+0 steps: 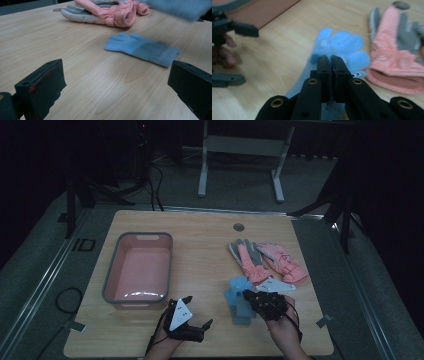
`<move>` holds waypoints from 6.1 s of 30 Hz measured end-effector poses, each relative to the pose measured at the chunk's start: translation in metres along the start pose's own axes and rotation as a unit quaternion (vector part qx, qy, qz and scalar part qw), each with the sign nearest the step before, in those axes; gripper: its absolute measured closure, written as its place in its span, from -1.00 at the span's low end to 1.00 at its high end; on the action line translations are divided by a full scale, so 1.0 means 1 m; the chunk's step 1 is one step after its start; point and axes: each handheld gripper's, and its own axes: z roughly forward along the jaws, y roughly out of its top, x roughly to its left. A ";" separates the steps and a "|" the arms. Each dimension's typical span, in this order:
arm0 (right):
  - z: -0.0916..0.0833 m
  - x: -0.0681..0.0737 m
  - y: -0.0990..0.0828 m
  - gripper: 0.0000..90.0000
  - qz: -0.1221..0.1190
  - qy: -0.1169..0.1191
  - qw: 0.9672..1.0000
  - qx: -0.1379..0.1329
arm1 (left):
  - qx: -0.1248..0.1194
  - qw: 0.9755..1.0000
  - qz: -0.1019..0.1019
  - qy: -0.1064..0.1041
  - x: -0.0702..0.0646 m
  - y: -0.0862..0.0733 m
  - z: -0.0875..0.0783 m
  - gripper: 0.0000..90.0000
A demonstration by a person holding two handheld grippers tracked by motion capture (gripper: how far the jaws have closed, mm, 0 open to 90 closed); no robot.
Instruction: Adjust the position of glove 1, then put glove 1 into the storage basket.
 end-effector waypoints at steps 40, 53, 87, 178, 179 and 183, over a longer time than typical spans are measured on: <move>0.053 -0.019 -0.037 0.20 -0.007 0.048 0.998 0.043 | 0.019 1.000 0.006 -0.005 0.003 0.001 0.002 -0.97; 0.029 -0.065 -0.024 -0.69 0.054 0.172 0.984 -0.007 | 0.087 0.982 0.091 -0.139 -0.030 0.014 0.023 -0.75; 0.087 -0.059 -0.025 0.43 0.015 0.138 0.985 0.106 | 0.123 0.949 0.239 -0.165 -0.053 0.036 0.090 0.00; 0.114 0.033 0.167 0.78 0.018 0.226 0.974 0.020 | 0.161 0.968 0.185 -0.051 0.088 0.131 -0.040 0.75; 0.116 0.036 0.169 0.79 0.018 0.228 0.973 0.019 | 0.161 0.969 0.183 -0.050 0.090 0.130 -0.042 0.75; 0.125 0.048 0.178 0.78 0.009 0.233 0.972 0.023 | 0.164 0.969 0.178 -0.041 0.099 0.126 -0.052 0.75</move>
